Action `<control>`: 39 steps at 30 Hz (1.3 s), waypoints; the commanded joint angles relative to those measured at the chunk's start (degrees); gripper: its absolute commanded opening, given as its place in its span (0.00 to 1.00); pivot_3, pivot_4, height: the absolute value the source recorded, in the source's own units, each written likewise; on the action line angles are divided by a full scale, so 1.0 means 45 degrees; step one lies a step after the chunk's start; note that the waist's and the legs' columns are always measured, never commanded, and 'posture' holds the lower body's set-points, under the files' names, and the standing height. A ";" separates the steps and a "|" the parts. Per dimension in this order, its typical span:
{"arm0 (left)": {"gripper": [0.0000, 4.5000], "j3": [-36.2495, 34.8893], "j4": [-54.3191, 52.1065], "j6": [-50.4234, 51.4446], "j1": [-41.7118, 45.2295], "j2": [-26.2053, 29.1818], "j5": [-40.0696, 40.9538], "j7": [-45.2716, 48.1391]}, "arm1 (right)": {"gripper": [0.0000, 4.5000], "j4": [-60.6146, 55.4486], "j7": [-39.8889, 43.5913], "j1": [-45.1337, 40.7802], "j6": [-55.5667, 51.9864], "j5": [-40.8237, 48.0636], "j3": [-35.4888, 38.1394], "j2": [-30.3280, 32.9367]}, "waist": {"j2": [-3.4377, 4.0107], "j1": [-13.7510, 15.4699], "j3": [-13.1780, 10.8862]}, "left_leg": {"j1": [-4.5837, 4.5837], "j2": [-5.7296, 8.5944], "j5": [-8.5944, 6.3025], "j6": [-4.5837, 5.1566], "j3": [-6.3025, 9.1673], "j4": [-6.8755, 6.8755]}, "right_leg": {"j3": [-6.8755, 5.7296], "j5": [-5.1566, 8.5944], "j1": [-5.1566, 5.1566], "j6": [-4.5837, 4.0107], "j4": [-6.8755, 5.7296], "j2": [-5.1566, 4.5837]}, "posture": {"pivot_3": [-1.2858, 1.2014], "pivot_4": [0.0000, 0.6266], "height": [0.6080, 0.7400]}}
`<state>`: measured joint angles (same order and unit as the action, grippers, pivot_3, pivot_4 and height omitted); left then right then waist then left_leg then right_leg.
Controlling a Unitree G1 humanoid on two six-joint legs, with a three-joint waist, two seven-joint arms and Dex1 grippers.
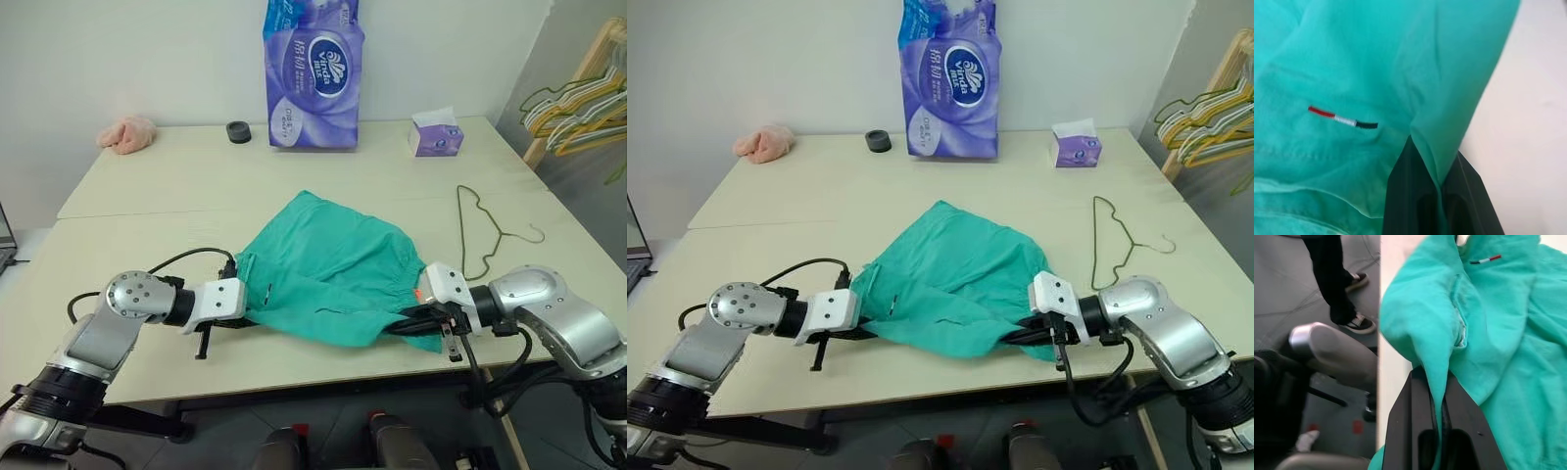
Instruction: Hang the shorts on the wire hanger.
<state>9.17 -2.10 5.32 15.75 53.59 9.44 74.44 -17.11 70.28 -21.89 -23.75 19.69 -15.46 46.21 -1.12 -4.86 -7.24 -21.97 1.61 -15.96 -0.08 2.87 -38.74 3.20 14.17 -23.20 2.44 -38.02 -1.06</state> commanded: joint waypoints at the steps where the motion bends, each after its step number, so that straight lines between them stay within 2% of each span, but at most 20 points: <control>1: 0.00 -0.0390 -0.0688 0.0625 -0.0024 0.0180 0.0423 0.0075 | 0.05 0.0293 0.0348 -0.0181 0.1124 -0.0585 -0.0240 -0.0071 | 0.0000 0.0001 0.0000 | 0.0002 0.0000 0.0000 0.0000 0.0002 0.0001 | -0.0001 -0.0004 -0.0001 -0.0007 -0.0003 0.0000 | 0.47 0.14 1.00; 3: 0.00 -0.0381 -0.0909 0.0886 -0.0116 0.0100 0.0518 -0.0013 | 0.16 0.0426 0.0483 -0.0108 0.1727 -0.0906 -0.0363 -0.0061 | 0.0000 0.0001 -0.0001 | 0.0000 -0.0001 0.0000 0.0000 0.0007 0.0001 | -0.0008 -0.0032 -0.0003 -0.0054 -0.0007 0.0000 | 0.47 0.14 1.00; 6: 0.00 -0.0396 -0.1465 0.1594 -0.0237 -0.0152 0.0961 -0.0167 | 0.38 0.0407 0.0367 0.0313 0.2672 -0.1549 -0.0229 0.0270 | 0.0000 0.0020 0.0000 | 0.0000 -0.0001 0.0000 0.0000 0.0007 0.0001 | -0.0007 -0.0032 -0.0002 -0.0053 -0.0006 0.0000 | 0.47 0.14 1.00; 10: 0.00 -0.0522 -0.1898 0.2322 -0.0297 -0.0441 0.1483 -0.0380 | 0.67 0.0036 0.0021 0.1746 0.3884 -0.1915 0.0592 0.0878 | -0.0003 0.0053 -0.0001 | -0.0003 0.0001 0.0000 0.0000 0.0006 -0.0003 | -0.0006 -0.0031 0.0002 -0.0052 -0.0002 -0.0001 | 0.47 0.15 1.00; 14: 0.00 -0.0623 -0.2215 0.2920 -0.0375 -0.0600 0.1972 -0.0452 | 0.67 -0.0884 -0.0521 0.4055 0.4964 -0.1606 0.1732 0.1077 | -0.0003 0.0051 -0.0001 | -0.0002 0.0001 0.0000 0.0000 0.0006 -0.0002 | -0.0005 -0.0022 0.0003 -0.0039 -0.0007 0.0001 | 0.46 0.15 1.00; 19: 0.00 -0.0656 -0.2029 0.3096 -0.0147 -0.0725 0.2112 -0.0484 | 0.67 -0.0381 -0.1951 0.6171 0.8676 -0.3326 0.2174 0.0573 | -0.0003 0.0020 -0.0001 | 0.0006 -0.0006 0.0000 0.0000 0.0000 0.0000 | 0.0003 0.0004 0.0007 0.0002 -0.0009 0.0011 | 0.46 0.16 1.00; 27: 0.00 -0.0740 -0.1766 0.3166 0.0183 -0.0976 0.2163 -0.0543 | 0.67 0.0672 -0.3813 0.6233 0.9233 -0.5394 0.1731 -0.0149 | -0.0002 0.0019 -0.0001 | 0.0018 -0.0006 0.0000 -0.0001 -0.0019 -0.0001 | 0.0030 0.0005 0.0008 -0.0001 -0.0013 0.0020 | 0.46 0.15 1.00; 30: 0.00 -0.0841 -0.1696 0.3090 0.0125 -0.0936 0.2126 -0.0588 | 0.54 0.0567 -0.3678 0.6071 0.8830 -0.4873 0.1733 -0.0217 | -0.0002 0.0019 0.0000 | 0.0018 -0.0006 0.0001 -0.0001 -0.0020 -0.0002 | 0.0042 0.0000 0.0008 -0.0011 -0.0014 0.0022 | 0.46 0.15 1.00; 37: 0.00 -0.1221 -0.1708 0.3153 -0.0191 -0.0735 0.2058 -0.0773 | 0.01 0.0227 -0.2361 0.5453 0.7580 -0.2591 0.2106 0.0203 | -0.0003 0.0022 0.0000 | 0.0018 -0.0005 0.0001 0.0000 -0.0026 -0.0004 | 0.0062 -0.0026 0.0011 -0.0055 -0.0010 0.0022 | 0.47 0.15 1.00; 39: 0.00 -0.1286 -0.1708 0.3054 -0.0419 -0.0486 0.1898 -0.0701 | 0.01 0.0253 -0.1951 0.4879 0.7002 -0.1953 0.2224 0.0383 | -0.0002 0.0018 0.0000 | 0.0019 -0.0006 0.0001 0.0000 -0.0024 -0.0004 | 0.0061 -0.0026 0.0011 -0.0055 -0.0010 0.0023 | 0.47 0.15 1.00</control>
<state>5.23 -9.14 19.58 14.18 49.94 17.95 71.31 -13.82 59.74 2.06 9.62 7.19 -7.70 46.89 -1.13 -4.78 -7.24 -21.88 1.58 -15.95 -0.08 2.77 -38.76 3.47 14.05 -23.15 2.19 -38.07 -0.96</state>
